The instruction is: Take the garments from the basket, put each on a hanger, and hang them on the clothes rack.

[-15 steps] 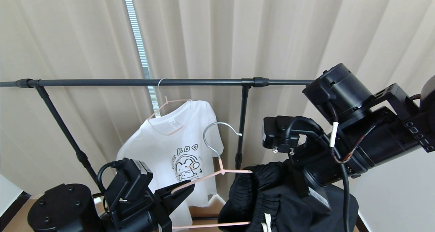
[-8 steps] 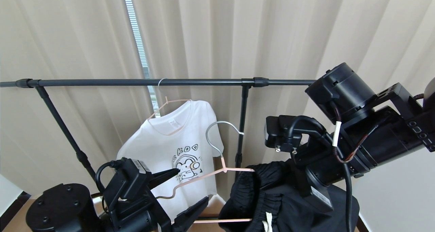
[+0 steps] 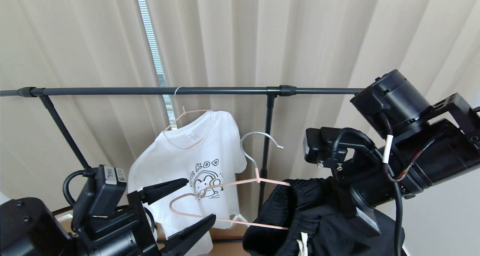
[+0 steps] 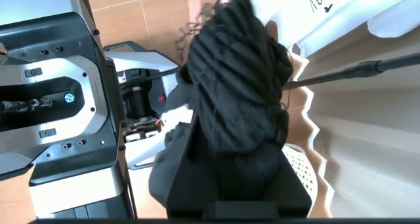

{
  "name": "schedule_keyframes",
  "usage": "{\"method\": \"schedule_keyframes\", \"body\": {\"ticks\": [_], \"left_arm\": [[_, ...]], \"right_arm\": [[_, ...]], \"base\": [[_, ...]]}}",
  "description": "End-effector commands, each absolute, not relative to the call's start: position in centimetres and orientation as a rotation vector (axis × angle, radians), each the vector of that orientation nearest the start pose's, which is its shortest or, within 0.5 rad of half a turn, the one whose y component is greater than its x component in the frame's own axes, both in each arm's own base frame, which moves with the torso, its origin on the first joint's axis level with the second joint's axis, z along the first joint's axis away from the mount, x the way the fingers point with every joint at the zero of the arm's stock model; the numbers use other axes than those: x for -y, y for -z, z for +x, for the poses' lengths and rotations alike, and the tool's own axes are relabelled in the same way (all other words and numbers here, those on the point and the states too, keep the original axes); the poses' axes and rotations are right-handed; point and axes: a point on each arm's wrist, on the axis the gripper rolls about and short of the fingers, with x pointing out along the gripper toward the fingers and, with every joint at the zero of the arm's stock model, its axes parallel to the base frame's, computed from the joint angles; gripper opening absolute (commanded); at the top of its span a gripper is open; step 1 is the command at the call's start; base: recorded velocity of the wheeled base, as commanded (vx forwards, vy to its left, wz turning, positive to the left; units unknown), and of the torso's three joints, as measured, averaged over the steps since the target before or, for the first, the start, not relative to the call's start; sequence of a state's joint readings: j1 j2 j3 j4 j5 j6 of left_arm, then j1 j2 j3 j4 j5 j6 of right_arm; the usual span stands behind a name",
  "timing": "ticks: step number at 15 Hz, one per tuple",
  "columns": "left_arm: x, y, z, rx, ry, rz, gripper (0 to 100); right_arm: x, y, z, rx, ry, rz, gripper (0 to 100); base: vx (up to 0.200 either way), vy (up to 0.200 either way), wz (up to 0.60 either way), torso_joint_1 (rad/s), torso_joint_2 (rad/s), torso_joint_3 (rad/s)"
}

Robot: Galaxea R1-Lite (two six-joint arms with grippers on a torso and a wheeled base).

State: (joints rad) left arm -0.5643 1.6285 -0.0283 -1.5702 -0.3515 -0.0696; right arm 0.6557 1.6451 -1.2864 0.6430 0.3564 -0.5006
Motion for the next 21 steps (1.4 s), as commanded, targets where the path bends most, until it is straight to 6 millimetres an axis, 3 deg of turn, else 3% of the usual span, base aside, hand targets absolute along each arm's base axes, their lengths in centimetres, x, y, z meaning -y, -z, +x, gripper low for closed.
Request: {"method": "schedule_keyframes", "body": {"ticks": [1, 5, 10, 13, 21], "left_arm": [[9.6, -12.9, 15.6, -0.018, 0.896, -0.078, 100], [9.1, -13.0, 16.0, -0.044, 0.876, -0.149, 100], [9.4, -10.9, 16.1, -0.185, 0.873, -0.197, 100], [10.5, -8.5, 16.9, -0.330, 0.882, -0.209, 100], [12.0, -6.0, 17.9, -0.467, 0.891, -0.234, 100]], "right_arm": [[-15.9, -22.5, 20.2, -0.771, -1.151, -0.563, 0], [-15.7, -21.4, 19.9, -0.708, -1.114, -0.496, 0], [-14.9, -19.4, 19.6, -0.556, -1.079, -0.459, 0], [-15.0, -19.7, 19.7, -0.497, -1.069, -0.370, 0], [-14.7, -20.7, 19.0, -0.491, -1.077, -0.289, 0]], "base": [[0.000, 0.000, 0.00, 0.000, 0.00, 0.000], [0.000, 0.000, 0.00, 0.000, 0.00, 0.000], [0.000, 0.000, 0.00, 0.000, 0.00, 0.000], [0.000, 0.000, 0.00, 0.000, 0.00, 0.000], [0.000, 0.000, 0.00, 0.000, 0.00, 0.000]]}}
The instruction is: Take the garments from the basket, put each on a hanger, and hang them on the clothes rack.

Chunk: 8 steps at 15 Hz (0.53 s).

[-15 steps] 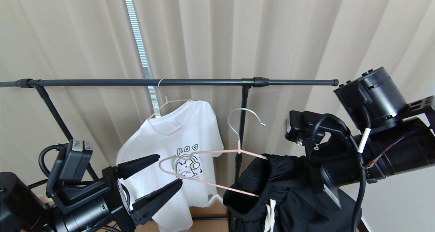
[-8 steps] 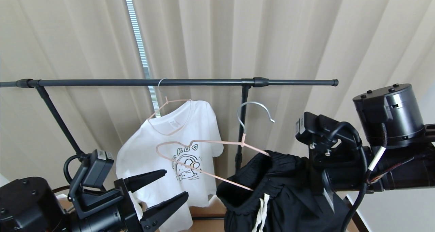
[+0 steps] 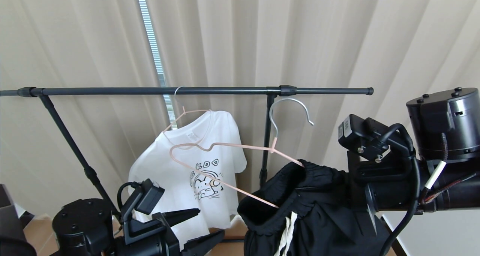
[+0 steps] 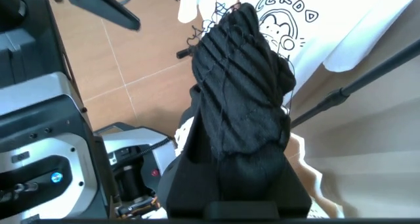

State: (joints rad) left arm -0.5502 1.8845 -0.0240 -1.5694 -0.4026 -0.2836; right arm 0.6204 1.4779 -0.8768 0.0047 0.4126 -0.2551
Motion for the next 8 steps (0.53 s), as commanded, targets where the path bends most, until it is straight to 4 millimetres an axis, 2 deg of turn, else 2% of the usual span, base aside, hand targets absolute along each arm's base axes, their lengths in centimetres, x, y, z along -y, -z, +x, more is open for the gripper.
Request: {"method": "schedule_keyframes", "body": {"ticks": [1, 4, 8], "left_arm": [[12.2, -5.9, 17.9, -0.476, 0.890, -0.249, 100], [12.4, -5.7, 18.0, -0.506, 0.886, -0.287, 100], [13.0, -4.2, 19.1, -0.578, 0.856, -0.340, 100]], "right_arm": [[-14.6, -20.8, 18.9, -0.486, -1.077, -0.289, 0], [-14.5, -20.9, 18.6, -0.479, -1.080, -0.288, 0], [-14.2, -21.5, 18.1, -0.452, -1.081, -0.285, 0]], "base": [[0.000, 0.000, 0.00, 0.000, 0.00, 0.000], [0.000, 0.000, 0.00, 0.000, 0.00, 0.000], [0.000, 0.000, 0.00, 0.000, 0.00, 0.000]]}}
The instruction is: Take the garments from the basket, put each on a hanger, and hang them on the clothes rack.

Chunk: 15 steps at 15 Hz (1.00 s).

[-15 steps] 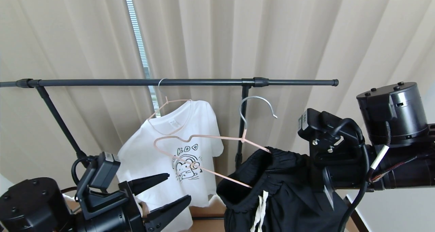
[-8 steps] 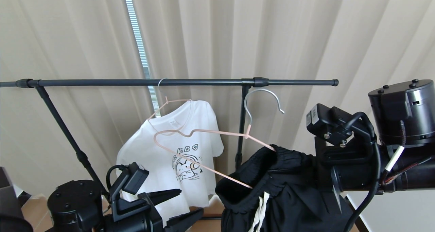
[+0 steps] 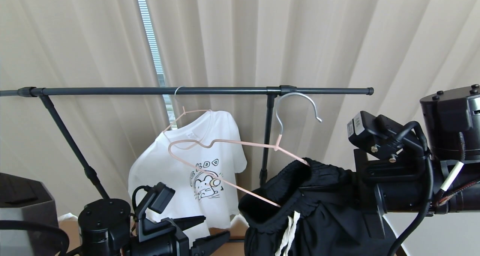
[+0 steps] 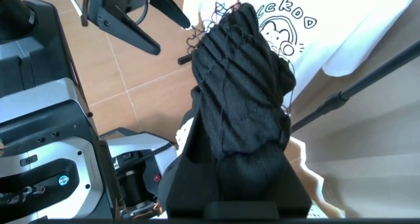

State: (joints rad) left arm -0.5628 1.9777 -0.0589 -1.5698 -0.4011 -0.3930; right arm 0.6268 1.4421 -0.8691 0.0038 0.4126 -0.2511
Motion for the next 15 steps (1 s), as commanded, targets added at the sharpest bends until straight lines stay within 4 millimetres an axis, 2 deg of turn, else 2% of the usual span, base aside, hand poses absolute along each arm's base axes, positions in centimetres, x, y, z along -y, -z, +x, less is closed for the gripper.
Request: {"method": "schedule_keyframes", "body": {"ticks": [1, 11, 15], "left_arm": [[13.1, -4.3, 19.3, -0.579, 0.851, -0.359, 100], [13.7, -4.2, 21.7, -0.541, 0.820, -0.418, 100], [13.9, -4.3, 21.8, -0.535, 0.829, -0.422, 100]], "right_arm": [[-14.1, -21.7, 17.9, -0.447, -1.080, -0.283, 0], [-15.1, -21.8, 16.1, -0.453, -1.162, -0.264, 0], [-15.4, -21.9, 15.1, -0.438, -1.201, -0.272, 0]], "base": [[0.000, 0.000, 0.00, 0.000, 0.00, 0.000], [0.000, 0.000, 0.00, 0.000, 0.00, 0.000], [0.000, 0.000, 0.00, 0.000, 0.00, 0.000]]}}
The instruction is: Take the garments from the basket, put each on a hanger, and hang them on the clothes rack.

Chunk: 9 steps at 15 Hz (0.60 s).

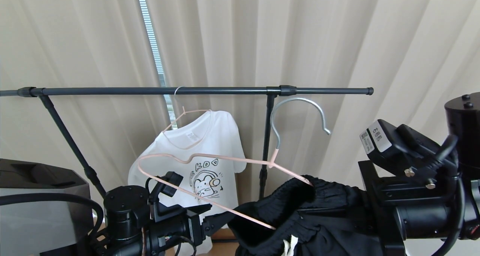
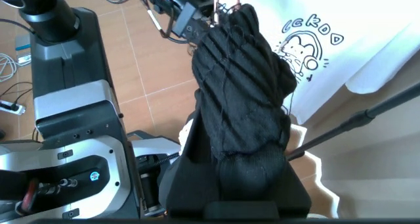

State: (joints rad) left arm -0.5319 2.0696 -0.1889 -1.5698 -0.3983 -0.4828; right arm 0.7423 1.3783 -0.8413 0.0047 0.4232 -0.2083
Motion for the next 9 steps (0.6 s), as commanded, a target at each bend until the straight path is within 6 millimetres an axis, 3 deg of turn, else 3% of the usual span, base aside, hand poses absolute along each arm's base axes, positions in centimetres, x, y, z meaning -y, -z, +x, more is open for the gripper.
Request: {"method": "schedule_keyframes", "body": {"ticks": [1, 9], "left_arm": [[13.98, -4.33, 21.79, -0.536, 0.832, -0.420, 100], [14.72, -4.16, 20.89, -0.556, 0.866, -0.399, 100]], "right_arm": [[-15.40, -21.89, 15.08, -0.440, -1.203, -0.273, 0], [-15.68, -22.13, 14.93, -0.393, -1.209, -0.233, 0]], "base": [[0.000, 0.000, 0.00, 0.000, 0.00, 0.000], [0.000, 0.000, 0.00, 0.000, 0.00, 0.000]]}}
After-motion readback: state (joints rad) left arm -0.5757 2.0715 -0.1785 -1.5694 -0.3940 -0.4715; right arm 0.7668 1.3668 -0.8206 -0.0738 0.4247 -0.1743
